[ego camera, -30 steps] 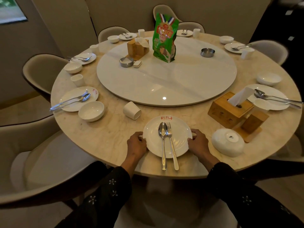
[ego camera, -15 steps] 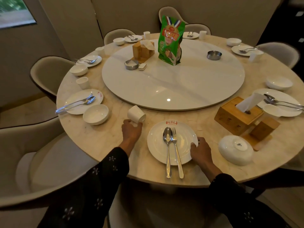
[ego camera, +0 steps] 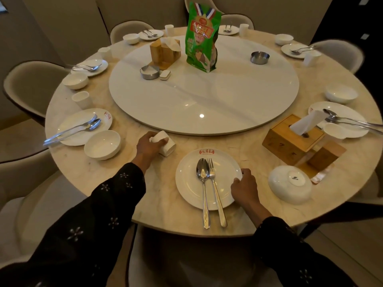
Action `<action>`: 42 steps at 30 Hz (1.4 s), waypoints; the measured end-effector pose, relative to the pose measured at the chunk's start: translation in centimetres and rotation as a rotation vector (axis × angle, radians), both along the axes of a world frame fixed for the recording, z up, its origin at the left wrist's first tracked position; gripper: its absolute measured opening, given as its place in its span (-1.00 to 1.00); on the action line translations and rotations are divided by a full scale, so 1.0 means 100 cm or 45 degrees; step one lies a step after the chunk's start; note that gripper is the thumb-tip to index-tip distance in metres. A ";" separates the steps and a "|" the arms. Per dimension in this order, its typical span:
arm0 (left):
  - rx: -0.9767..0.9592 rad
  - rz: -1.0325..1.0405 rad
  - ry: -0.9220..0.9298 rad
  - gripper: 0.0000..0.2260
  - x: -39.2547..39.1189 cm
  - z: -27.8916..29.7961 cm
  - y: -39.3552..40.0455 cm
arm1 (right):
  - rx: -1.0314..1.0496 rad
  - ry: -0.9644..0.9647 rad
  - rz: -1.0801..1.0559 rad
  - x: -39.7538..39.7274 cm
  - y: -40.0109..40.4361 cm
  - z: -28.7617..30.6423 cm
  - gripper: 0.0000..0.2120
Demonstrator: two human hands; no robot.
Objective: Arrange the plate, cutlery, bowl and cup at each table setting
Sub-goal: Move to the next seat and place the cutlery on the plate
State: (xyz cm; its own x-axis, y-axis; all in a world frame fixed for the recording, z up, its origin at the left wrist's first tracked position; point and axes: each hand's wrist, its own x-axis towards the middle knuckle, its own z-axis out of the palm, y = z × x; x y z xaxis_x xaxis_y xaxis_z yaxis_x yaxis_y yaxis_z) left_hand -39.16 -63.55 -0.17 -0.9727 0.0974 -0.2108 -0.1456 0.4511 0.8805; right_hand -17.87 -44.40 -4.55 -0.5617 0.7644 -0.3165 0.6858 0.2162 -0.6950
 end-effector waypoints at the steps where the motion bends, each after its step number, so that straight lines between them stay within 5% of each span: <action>1: 0.039 -0.051 0.003 -0.69 0.001 0.001 -0.001 | -0.002 0.000 0.001 0.000 0.000 0.000 -0.63; 11: -0.132 -0.497 0.170 -0.71 0.012 0.001 -0.021 | 0.014 -0.002 0.031 0.000 0.001 -0.002 -0.64; 16: -0.154 -0.696 0.207 -0.42 0.015 0.007 -0.034 | 0.023 -0.012 0.023 -0.001 0.000 -0.002 -0.63; 20: -0.395 -0.888 0.274 -0.22 0.010 0.011 -0.044 | 0.025 -0.021 0.011 -0.002 0.001 -0.003 -0.62; 25: -0.639 -1.032 0.377 -0.25 0.008 0.015 -0.044 | 0.019 -0.017 0.017 -0.002 0.001 -0.004 -0.62; 42: -0.728 -1.088 0.386 -0.19 0.017 0.016 -0.040 | -0.025 0.021 0.038 0.002 0.002 0.003 -0.63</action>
State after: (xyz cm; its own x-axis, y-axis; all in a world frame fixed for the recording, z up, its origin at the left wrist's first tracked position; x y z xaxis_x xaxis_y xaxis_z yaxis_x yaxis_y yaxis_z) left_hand -37.43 -67.53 1.46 -0.6483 0.7341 -0.2020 0.6027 0.6569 0.4530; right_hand -17.69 -44.24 -4.21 -0.5895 0.7408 -0.3220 0.6679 0.2228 -0.7102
